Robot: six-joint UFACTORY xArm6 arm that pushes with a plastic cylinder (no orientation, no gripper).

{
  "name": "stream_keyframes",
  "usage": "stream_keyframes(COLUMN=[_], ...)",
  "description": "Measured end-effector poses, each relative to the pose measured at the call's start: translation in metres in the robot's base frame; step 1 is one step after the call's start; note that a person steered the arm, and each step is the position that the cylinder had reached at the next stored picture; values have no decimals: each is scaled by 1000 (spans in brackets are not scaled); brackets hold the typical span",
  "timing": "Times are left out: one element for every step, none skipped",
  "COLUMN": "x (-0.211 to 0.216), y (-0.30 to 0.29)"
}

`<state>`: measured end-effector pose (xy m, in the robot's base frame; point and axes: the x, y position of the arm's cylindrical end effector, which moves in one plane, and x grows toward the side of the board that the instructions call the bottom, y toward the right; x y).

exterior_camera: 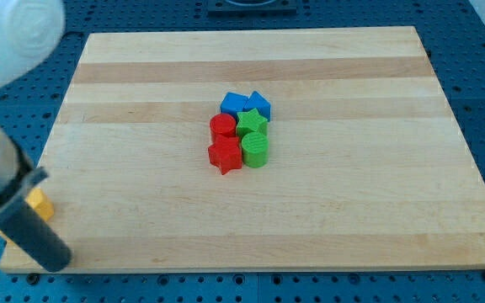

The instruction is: Push yellow heart and yellow hexagon to center left

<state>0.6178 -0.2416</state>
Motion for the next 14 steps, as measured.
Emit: stream_keyframes(x=[-1,-4,-8,-21,-36,-48,-49,-50,-67,-88,-101,-102,-104,-117], y=[-40,-62,-63,-63,-63,-62,-63,-63,-63,-63,-63,-63,-63,-63])
